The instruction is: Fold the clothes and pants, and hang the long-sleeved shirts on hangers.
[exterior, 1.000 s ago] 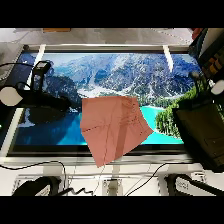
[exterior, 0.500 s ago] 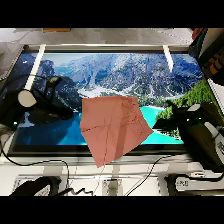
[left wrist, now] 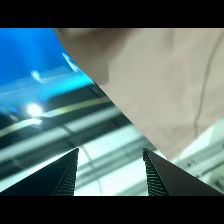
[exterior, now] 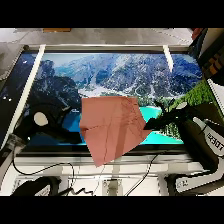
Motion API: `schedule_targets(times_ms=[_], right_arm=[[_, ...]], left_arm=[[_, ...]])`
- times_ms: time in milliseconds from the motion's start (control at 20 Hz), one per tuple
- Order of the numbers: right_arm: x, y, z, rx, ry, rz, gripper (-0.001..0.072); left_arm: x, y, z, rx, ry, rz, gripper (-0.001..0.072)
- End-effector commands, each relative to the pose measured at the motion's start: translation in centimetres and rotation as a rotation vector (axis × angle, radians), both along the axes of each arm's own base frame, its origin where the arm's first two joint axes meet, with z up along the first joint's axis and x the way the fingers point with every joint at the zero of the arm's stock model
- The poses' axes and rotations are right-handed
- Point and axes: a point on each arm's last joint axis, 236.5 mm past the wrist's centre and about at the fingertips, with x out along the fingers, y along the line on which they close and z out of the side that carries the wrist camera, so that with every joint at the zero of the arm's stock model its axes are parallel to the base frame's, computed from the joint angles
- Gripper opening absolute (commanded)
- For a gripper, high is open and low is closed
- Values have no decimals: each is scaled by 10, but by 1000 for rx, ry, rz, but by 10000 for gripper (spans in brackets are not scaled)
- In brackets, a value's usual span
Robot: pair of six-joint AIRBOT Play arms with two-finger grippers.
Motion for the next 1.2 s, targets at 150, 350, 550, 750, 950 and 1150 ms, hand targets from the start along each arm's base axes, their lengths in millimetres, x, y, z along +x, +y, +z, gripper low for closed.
schedule_targets(times_ms=[150,350,550,750,950,1150], right_arm=[[-8,7,5,42,-1,73,23],[7,28,19,135,-21,-3,23],[13,63,30,202,-64,20,22],[21,98,25,139,-180,81,21],[38,121,45,141,-295,56,22],[51,117,77,122,-418,49,21]], left_arm=[[-34,-21,-30,-112,95,81,470],[-60,-18,-47,-106,153,74,470],[-72,-29,-53,-166,173,90,470],[-60,-30,-58,-172,125,134,469],[-52,-28,-61,-162,97,151,357],[-31,-25,-61,-148,21,183,9]])
